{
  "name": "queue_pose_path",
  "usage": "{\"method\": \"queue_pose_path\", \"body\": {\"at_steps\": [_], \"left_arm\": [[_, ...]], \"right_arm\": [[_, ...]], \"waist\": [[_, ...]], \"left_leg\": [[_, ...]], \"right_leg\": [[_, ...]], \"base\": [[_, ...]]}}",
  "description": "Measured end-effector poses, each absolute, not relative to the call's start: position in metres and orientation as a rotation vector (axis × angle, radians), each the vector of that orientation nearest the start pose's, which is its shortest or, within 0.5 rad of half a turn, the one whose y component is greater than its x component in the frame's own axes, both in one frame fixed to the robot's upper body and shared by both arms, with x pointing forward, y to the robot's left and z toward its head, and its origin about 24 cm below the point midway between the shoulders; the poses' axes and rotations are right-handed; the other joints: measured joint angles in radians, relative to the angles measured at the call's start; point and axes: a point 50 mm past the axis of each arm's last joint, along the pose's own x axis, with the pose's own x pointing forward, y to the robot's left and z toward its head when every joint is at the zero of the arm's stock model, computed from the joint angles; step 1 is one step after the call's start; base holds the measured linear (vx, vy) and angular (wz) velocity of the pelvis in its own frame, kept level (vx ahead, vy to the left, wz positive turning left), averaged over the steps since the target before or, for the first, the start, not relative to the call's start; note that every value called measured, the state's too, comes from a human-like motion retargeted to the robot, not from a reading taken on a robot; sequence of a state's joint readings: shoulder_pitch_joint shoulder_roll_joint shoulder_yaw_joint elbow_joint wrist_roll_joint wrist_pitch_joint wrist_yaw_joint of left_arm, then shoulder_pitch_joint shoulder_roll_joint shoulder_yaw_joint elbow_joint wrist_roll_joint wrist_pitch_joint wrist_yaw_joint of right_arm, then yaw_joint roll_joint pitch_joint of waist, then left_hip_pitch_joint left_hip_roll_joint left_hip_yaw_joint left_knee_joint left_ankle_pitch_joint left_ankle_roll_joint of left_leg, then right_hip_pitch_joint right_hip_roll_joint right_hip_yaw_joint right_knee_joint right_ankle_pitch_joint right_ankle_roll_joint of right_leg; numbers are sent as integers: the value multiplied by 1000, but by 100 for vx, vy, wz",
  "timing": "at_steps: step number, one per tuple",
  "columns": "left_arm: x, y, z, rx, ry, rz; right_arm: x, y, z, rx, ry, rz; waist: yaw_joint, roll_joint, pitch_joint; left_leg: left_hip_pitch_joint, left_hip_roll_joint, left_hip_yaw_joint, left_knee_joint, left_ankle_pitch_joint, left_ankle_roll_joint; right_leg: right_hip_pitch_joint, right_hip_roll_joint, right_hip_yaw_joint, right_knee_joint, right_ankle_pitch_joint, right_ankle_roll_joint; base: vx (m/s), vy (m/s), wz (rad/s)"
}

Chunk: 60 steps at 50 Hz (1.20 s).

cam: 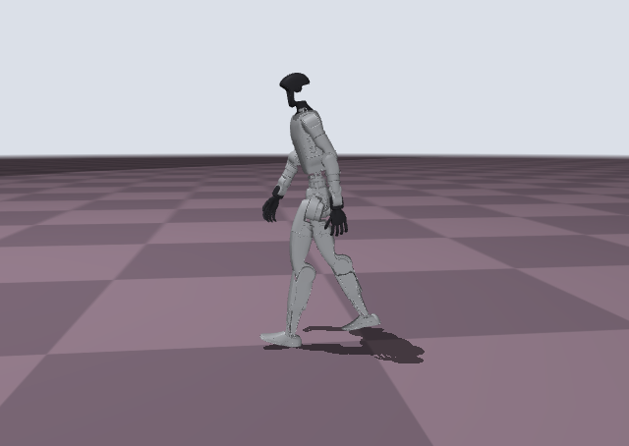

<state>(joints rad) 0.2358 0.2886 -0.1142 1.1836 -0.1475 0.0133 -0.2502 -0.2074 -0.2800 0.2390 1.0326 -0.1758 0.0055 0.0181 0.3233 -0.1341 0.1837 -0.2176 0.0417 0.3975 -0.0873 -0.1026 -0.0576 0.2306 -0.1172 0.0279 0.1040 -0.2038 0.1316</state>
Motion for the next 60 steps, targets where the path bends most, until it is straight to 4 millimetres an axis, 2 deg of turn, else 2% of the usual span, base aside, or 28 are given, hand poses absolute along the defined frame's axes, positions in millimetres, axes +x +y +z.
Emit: {"method": "queue_pose_path", "body": {"at_steps": [4,8,10,13,17,20,23,25,27,30,32,34,36,38,40,43,46,50,53,56,60], "left_arm": [[41,257,-161,76,1342,-4],[88,271,-152,273,1308,-71],[117,277,-144,406,1285,-105],[169,282,-123,594,1196,-118],[245,276,-82,702,961,-67],[295,261,-43,648,735,-23],[331,241,-6,531,520,-15],[347,227,16,450,400,-27],[358,216,34,394,314,-33],[363,206,44,417,266,-65],[360,200,37,457,282,-106],[351,196,21,491,333,-151],[335,194,-4,516,417,-193],[312,196,-34,540,530,-234],[279,199,-67,557,672,-275],[216,208,-116,546,929,-334],[149,218,-148,490,1172,-356],[71,232,-166,411,1434,-339],[30,242,-169,371,1563,-304],[3,250,-168,331,1633,-240],[-13,252,-167,249,1632,-124]], "right_arm": [[199,-213,-121,-482,879,121],[167,-213,-137,-415,977,84],[149,-217,-145,-400,1039,66],[123,-224,-153,-390,1130,29],[92,-233,-161,-379,1233,-26],[73,-238,-164,-358,1295,-67],[59,-242,-166,-323,1346,-113],[51,-244,-167,-299,1376,-151],[48,-246,-167,-286,1408,-184],[44,-243,-169,-276,1449,-164],[46,-242,-169,-270,1455,-144],[50,-244,-168,-271,1451,-135],[56,-246,-167,-284,1437,-127],[66,-249,-165,-311,1411,-113],[79,-250,-162,-348,1376,-92],[102,-251,-157,-419,1310,-51],[133,-253,-146,-497,1217,-22],[183,-255,-125,-596,1065,4],[221,-256,-102,-659,940,4],[256,-257,-76,-707,813,-15],[294,-252,-41,-728,640,-44]], "waist": [[-40,-2,-36],[-89,21,-74],[-117,31,-91],[-166,47,-102],[-233,71,-93],[-284,90,-76],[-339,103,-55],[-379,101,-38],[-422,91,-3],[-455,87,21],[-462,100,14],[-464,111,-3],[-459,114,-21],[-447,110,-36],[-425,93,-46],[-385,47,-69],[-342,17,-100],[-258,-15,-104],[-189,-33,-85],[-120,-37,-56],[-32,8,-11]], "left_leg": [[71,6,-11,1,-19,10],[138,28,-54,41,-100,17],[156,35,-77,68,-142,18],[180,33,-110,98,-190,5],[223,20,-148,115,-233,-16],[263,6,-176,116,-259,-27],[305,-14,-207,118,-289,-37],[339,-40,-234,123,-312,-42],[392,-67,-267,127,-340,-44],[464,-75,-290,125,-375,-46],[488,-65,-299,127,-379,-44],[505,-59,-310,139,-368,-35],[519,-60,-320,166,-335,-19],[528,-64,-320,217,-278,4],[520,-74,-302,308,-201,39],[406,-100,-258,588,-101,117],[206,-105,-218,899,-81,169],[-2,-115,-177,1090,-136,202],[-95,-124,-153,1020,-167,204],[-123,-120,-137,774,-147,188],[-64,-65,-128,289,-80,114]], "right_leg": [[-3,14,-14,116,129,-21],[-98,27,-80,405,315,-55],[-192,23,-110,589,366,-70],[-339,31,-122,794,309,-92],[-496,22,-163,863,163,-129],[-566,-1,-222,755,102,-149],[-579,-4,-264,488,116,-136],[-552,-7,-270,233,185,-107],[-495,-17,-268,-33,283,-53],[-498,-26,-267,-191,308,47],[-519,-21,-263,-191,299,78],[-509,-20,-262,-191,332,76],[-477,-23,-266,-191,359,63],[-431,-28,-266,-191,339,52],[-376,-37,-251,-191,286,41],[-317,-70,-216,-171,216,23],[-299,-86,-192,-148,170,7],[-268,-90,-156,-129,119,1],[-242,-90,-123,-112,86,1],[-211,-77,-87,-93,56,0],[-132,-13,-35,-83,17,2]], "base": [[59,21,11],[60,24,29],[55,22,42],[50,19,53],[47,15,56],[47,10,57],[49,4,67],[54,-1,84],[61,-6,88],[65,-11,47],[66,-14,20],[69,-16,13],[72,-19,3],[75,-23,-16],[77,-25,-35],[73,-24,-42],[65,-19,-35],[59,-12,-53],[56,-6,-64],[56,0,-73],[61,8,-90]]}}
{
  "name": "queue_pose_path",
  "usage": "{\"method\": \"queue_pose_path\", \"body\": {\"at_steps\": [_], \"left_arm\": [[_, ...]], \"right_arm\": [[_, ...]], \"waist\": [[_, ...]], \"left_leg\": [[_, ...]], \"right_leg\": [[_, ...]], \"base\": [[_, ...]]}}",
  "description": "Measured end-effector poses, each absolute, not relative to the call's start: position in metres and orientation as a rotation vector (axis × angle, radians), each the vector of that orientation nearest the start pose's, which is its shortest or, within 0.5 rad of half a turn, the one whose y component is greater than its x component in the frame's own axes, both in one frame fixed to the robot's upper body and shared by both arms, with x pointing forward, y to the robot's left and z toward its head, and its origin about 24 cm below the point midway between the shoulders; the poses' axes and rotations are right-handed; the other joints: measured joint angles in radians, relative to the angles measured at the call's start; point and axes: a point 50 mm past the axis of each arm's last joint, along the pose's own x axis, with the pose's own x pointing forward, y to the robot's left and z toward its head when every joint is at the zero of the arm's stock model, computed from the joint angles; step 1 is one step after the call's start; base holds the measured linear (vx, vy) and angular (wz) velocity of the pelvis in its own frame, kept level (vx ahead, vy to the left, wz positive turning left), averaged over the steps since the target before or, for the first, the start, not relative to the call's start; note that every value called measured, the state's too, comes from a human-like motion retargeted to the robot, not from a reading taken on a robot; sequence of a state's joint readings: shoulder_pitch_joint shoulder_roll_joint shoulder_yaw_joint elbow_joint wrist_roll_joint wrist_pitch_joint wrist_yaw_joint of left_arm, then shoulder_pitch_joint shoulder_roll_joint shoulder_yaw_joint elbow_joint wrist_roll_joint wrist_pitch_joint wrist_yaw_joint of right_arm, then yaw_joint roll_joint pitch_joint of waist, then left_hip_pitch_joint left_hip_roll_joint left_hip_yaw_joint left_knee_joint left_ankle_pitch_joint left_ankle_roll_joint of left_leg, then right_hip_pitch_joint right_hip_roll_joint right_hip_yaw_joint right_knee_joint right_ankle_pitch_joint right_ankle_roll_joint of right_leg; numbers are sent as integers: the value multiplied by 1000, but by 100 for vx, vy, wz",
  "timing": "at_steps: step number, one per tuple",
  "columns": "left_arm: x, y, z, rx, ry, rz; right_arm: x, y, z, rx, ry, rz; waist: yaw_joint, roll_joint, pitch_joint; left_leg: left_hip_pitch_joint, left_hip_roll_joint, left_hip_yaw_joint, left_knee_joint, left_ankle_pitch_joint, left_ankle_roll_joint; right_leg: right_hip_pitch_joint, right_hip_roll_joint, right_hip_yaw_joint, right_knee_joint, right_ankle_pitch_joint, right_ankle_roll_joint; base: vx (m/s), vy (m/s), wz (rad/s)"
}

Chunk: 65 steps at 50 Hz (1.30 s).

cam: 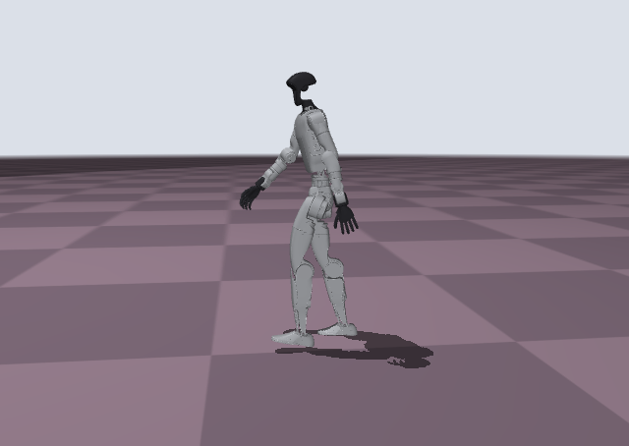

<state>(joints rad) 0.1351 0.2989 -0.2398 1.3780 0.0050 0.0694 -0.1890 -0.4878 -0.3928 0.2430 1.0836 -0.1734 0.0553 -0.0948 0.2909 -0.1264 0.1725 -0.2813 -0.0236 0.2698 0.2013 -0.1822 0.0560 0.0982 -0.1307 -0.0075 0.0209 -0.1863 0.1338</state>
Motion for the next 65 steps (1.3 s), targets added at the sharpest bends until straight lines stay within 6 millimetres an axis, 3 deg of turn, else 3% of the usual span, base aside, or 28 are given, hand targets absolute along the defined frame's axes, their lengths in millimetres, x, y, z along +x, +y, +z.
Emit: {"method": "queue_pose_path", "body": {"at_steps": [5,9,12,15,19,22,25,30,34,38,40,44,47,50,53,57,60,65], "left_arm": [[-12,242,-169,154,1581,-88],[8,238,-170,121,1531,-101],[34,238,-169,130,1469,-105],[68,238,-166,176,1389,-117],[131,240,-151,313,1255,-121],[188,240,-129,440,1126,-124],[245,233,-97,547,957,-142],[323,210,-29,615,624,-188],[360,183,23,559,379,-223],[378,158,60,544,213,-264],[380,145,66,571,168,-307],[371,124,50,601,179,-389],[355,118,20,630,261,-423],[329,126,-22,656,408,-429],[293,146,-66,653,606,-400],[238,184,-110,590,876,-293],[200,215,-128,497,1034,-160],[147,259,-141,310,1187,84]], "right_arm": [[312,-241,-22,-679,515,-31],[296,-233,-43,-619,590,4],[264,-229,-75,-570,715,27],[217,-225,-112,-533,879,62],[146,-224,-147,-498,1106,80],[98,-227,-162,-466,1255,71],[59,-231,-169,-416,1376,60],[13,-236,-172,-291,1521,5],[-5,-238,-172,-209,1598,-58],[-7,-228,-174,-189,1642,-7],[-2,-222,-175,-199,1630,57],[21,-221,-175,-276,1544,123],[50,-230,-170,-370,1423,115],[82,-245,-159,-462,1273,56],[112,-265,-142,-525,1124,-37],[142,-289,-118,-566,970,-142],[158,-304,-103,-595,909,-183],[182,-323,-87,-707,922,-178]], "waist": [[29,52,30],[12,42,-1],[-9,48,-26],[-33,73,-52],[-87,99,-89],[-147,118,-100],[-213,142,-96],[-310,168,-69],[-361,144,-34],[-366,100,15],[-347,95,24],[-296,91,14],[-248,84,10],[-197,71,7],[-148,44,0],[-82,13,-8],[-27,12,-9],[30,44,-6]], "left_leg": [[33,76,61,-289,19,-118],[54,88,138,-289,61,-129],[123,91,152,-286,93,-123],[192,110,124,-252,43,-121],[233,117,66,-204,-46,-116],[254,107,17,-177,-88,-123],[281,94,-35,-156,-120,-131],[346,62,-124,-137,-174,-138],[417,1,-208,-125,-219,-140],[512,-41,-297,-125,-262,-139],[539,-36,-334,-125,-271,-139],[548,-27,-418,-105,-251,-130],[530,-26,-479,-66,-199,-118],[487,-30,-512,9,-121,-103],[398,-48,-480,131,-70,-81],[284,-57,-373,212,-82,-58],[242,-56,-311,140,-89,-68],[233,-38,-225,-16,-1,-89]], "right_leg": [[137,48,25,-12,-38,19],[178,44,27,32,-25,9],[187,52,23,134,51,-18],[128,70,1,368,204,-53],[-96,65,-57,789,330,-71],[-249,55,-96,971,284,-92],[-353,40,-145,989,198,-112],[-406,-5,-236,697,131,-130],[-351,-35,-219,231,227,-91],[-310,-77,-126,-93,319,33],[-335,-83,-74,-108,295,94],[-315,-105,-71,-108,358,126],[-271,-129,-139,-108,357,112],[-229,-146,-201,-106,300,95],[-208,-171,-254,-102,267,95],[-193,-189,-323,-98,227,111],[-181,-172,-367,-99,200,115],[-148,-120,-440,-97,150,90]], "base": [[68,17,-44],[70,22,3],[75,27,16],[75,29,22],[65,26,48],[57,20,81],[55,13,98],[54,4,105],[56,-7,114],[61,-18,104],[58,-23,90],[55,-27,101],[50,-33,102],[45,-37,96],[38,-38,94],[31,-33,85],[27,-27,63],[22,-21,64]]}}
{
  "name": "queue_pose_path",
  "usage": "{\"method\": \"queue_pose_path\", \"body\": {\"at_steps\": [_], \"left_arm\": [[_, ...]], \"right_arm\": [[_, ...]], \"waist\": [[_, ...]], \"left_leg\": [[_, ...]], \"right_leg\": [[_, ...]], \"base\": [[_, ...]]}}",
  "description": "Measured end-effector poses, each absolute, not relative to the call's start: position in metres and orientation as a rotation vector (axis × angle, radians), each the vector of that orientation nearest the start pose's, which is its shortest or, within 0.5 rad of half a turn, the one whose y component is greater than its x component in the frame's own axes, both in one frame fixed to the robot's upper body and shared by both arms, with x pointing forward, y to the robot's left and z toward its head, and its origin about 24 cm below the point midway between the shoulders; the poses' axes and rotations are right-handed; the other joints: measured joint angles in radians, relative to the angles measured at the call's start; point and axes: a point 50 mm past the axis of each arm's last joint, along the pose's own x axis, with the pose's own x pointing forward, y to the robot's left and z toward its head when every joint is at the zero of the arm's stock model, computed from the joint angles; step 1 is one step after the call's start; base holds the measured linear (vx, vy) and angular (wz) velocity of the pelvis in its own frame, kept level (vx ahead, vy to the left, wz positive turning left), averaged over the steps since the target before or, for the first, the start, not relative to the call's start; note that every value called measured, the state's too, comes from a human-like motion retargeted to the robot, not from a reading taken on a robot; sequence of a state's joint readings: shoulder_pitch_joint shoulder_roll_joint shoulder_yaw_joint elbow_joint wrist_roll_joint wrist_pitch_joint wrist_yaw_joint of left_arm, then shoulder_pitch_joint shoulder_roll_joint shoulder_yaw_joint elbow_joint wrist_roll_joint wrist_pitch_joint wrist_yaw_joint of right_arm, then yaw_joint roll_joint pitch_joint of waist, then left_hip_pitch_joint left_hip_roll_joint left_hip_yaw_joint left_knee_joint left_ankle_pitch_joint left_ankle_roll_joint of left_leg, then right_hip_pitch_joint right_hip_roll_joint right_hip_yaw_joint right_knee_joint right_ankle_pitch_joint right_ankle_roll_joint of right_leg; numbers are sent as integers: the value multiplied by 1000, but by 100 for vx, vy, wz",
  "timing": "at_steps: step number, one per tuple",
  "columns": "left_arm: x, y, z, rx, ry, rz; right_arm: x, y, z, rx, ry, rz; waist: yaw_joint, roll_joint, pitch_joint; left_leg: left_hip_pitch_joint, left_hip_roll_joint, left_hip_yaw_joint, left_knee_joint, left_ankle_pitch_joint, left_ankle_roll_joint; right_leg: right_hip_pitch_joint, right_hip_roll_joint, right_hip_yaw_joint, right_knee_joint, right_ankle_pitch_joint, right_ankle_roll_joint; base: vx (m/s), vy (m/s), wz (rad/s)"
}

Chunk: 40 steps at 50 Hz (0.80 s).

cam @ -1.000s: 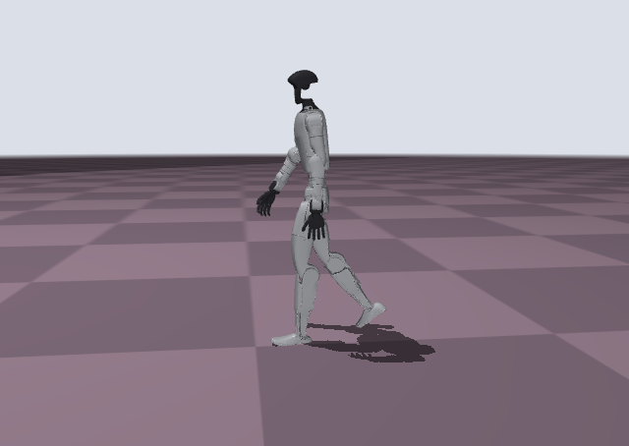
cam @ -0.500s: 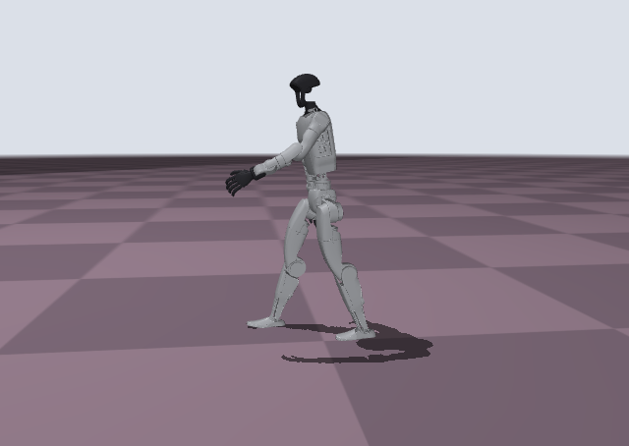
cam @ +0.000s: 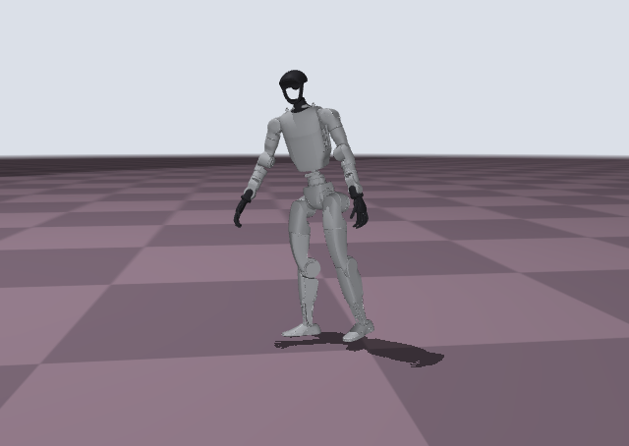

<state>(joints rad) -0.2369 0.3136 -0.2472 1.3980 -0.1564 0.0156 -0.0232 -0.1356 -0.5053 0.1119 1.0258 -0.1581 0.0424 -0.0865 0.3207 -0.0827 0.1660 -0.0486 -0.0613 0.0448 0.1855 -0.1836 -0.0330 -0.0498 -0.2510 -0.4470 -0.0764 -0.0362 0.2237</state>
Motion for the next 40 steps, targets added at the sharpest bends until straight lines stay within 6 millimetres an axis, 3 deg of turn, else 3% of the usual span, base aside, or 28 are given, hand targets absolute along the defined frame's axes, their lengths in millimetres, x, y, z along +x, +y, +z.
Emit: {"method": "queue_pose_path", "body": {"at_steps": [5,10,15,22,30,36,40], "left_arm": [[98,282,-148,214,1300,184],[64,285,-153,160,1379,178],[52,274,-158,52,1387,183],[61,253,-162,-67,1326,144],[80,251,-158,3,1285,38],[87,262,-153,59,1267,50],[87,269,-151,83,1267,61]], "right_arm": [[201,-327,-82,-809,997,-137],[228,-313,-75,-795,970,-123],[257,-286,-65,-694,829,-118],[277,-244,-57,-632,675,43],[256,-221,-84,-662,785,200],[214,-225,-116,-648,972,203],[182,-236,-131,-621,1082,174]], "waist": [[19,5,-13],[48,-3,-30],[86,-19,-42],[112,-27,-55],[107,-30,-72],[105,-50,-77],[107,-63,-76]], "left_leg": [[12,24,39,-33,23,37],[18,39,-42,-54,41,29],[10,38,-66,-51,73,16],[1,30,-84,-39,115,28],[-5,34,-88,1,142,42],[-48,21,-52,120,170,95],[-90,-9,-52,220,125,130]], "right_leg": [[17,16,-62,20,-53,-33],[29,30,-93,26,-89,-47],[38,30,-109,25,-108,-46],[55,23,-132,32,-126,-53],[83,26,-133,41,-143,-69],[91,14,-88,62,-141,-94],[94,3,-47,80,-139,-105]], "base": [[18,-19,68],[15,-17,33],[13,-14,18],[12,-11,21],[12,-11,7],[13,-10,-31],[14,-7,-59]]}}
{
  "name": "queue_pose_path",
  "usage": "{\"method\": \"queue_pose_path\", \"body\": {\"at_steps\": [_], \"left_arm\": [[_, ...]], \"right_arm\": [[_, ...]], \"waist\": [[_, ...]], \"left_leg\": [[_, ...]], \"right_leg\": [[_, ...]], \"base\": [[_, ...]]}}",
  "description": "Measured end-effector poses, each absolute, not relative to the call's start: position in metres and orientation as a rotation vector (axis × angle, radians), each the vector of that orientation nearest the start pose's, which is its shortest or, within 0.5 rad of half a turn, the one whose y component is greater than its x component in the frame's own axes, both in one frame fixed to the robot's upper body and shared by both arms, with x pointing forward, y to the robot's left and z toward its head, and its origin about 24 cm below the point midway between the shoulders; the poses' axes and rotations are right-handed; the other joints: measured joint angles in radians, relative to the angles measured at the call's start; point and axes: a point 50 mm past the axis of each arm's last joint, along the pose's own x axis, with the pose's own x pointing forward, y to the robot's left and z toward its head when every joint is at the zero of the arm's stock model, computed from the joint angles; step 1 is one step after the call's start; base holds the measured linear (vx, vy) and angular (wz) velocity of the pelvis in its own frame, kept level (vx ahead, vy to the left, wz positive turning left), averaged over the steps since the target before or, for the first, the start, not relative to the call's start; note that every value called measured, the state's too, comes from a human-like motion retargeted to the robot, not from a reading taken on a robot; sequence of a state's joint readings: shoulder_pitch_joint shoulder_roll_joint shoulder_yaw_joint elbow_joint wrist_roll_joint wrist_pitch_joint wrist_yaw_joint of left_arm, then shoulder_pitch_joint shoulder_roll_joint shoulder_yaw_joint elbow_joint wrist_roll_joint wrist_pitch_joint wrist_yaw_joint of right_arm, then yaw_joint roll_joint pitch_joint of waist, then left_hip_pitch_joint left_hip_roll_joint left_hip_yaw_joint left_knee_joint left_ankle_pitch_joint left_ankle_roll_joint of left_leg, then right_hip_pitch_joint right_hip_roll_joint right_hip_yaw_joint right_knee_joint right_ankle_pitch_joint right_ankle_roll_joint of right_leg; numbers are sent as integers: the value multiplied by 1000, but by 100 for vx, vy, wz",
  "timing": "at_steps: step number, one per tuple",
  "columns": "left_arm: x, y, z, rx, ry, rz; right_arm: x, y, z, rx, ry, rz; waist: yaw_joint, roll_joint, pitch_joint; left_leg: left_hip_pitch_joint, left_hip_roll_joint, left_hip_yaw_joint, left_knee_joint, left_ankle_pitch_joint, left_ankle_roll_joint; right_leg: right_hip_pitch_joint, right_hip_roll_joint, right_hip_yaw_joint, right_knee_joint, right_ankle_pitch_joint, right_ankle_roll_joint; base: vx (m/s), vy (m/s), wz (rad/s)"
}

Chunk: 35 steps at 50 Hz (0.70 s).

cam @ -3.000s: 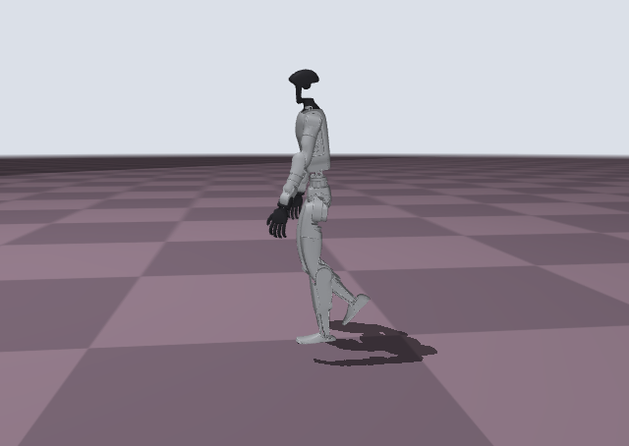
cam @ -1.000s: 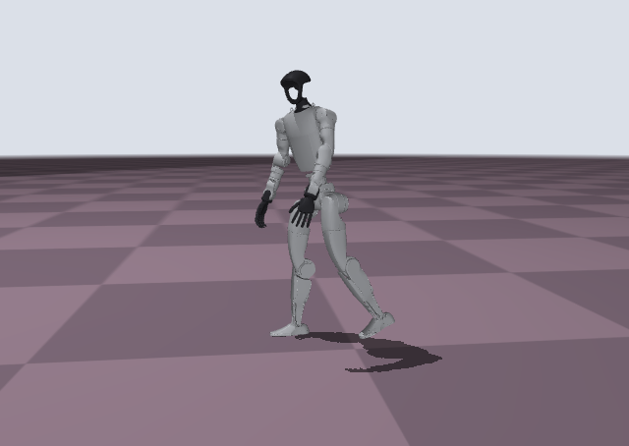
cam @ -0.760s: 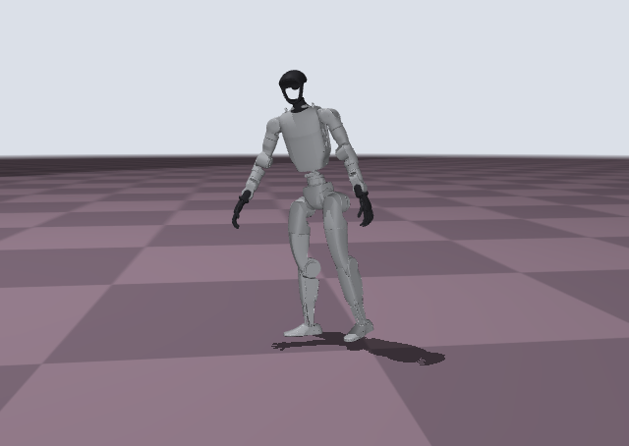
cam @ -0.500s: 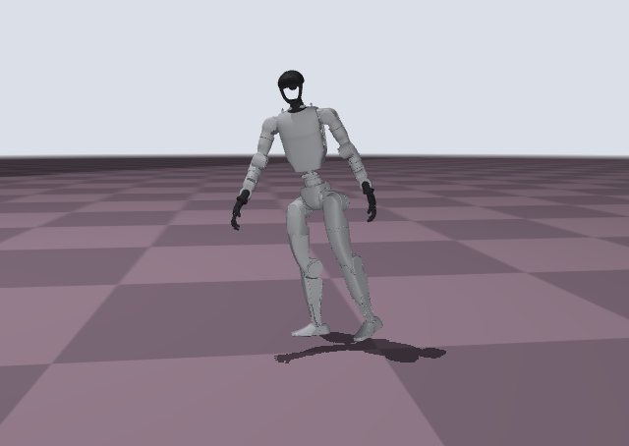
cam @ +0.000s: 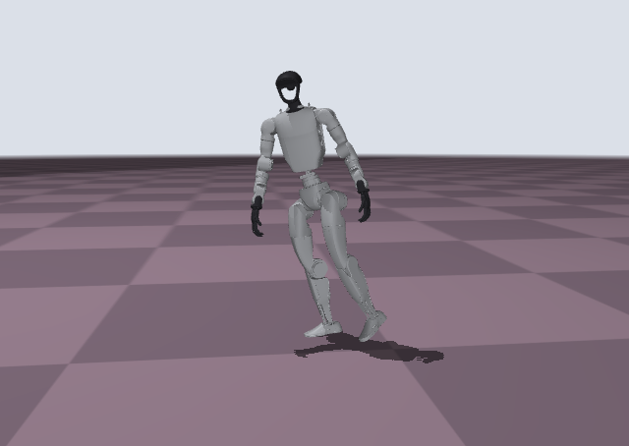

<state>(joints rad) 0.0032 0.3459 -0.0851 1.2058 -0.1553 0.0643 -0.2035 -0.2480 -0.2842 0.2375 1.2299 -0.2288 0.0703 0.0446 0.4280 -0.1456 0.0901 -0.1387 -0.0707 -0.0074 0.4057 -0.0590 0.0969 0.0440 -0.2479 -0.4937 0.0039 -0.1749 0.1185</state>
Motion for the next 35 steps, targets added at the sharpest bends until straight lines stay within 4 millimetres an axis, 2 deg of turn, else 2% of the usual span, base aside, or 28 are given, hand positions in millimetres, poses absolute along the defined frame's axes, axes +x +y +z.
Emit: {"method": "queue_pose_path", "body": {"at_steps": [7,12,17,20,23,28,31,35], "left_arm": [[88,277,-148,138,1265,32],[101,284,-142,194,1230,9],[120,293,-132,263,1165,-21],[130,299,-126,304,1122,-35],[138,304,-120,329,1087,-19],[141,311,-117,335,1081,44],[139,310,-120,337,1112,60],[141,302,-125,374,1161,32]], "right_arm": [[128,-269,-143,-570,1231,77],[95,-291,-144,-547,1322,3],[75,-298,-146,-516,1357,-32],[73,-295,-147,-495,1341,-31],[79,-288,-148,-475,1301,-28],[96,-271,-149,-438,1221,-29],[101,-258,-151,-408,1186,-20],[97,-242,-156,-375,1176,4]], "waist": [[16,17,18],[45,55,41],[71,82,69],[77,80,84],[76,65,91],[41,48,84],[-9,49,69],[-93,60,37]], "left_leg": [[-37,-46,-19,-43,-154,3],[-49,-30,15,-249,-162,-38],[-81,-24,34,-448,-151,-98],[-117,-26,50,-493,-163,-126],[-138,-18,62,-493,-168,-132],[-83,34,94,-493,-99,-126],[-21,78,115,-491,-77,-129],[52,141,130,-466,-125,-141]], "right_leg": [[15,19,91,33,-2,3],[44,68,153,40,-8,13],[99,110,210,27,-15,28],[133,119,248,20,-17,35],[154,125,289,27,-19,32],[171,151,354,101,5,-5],[158,175,382,211,66,-33],[68,198,369,470,198,-59]], "base": [[16,-2,-77],[19,1,-84],[25,2,-81],[31,3,-79],[36,5,-86],[42,9,-86],[46,13,-65],[45,15,-52]]}}
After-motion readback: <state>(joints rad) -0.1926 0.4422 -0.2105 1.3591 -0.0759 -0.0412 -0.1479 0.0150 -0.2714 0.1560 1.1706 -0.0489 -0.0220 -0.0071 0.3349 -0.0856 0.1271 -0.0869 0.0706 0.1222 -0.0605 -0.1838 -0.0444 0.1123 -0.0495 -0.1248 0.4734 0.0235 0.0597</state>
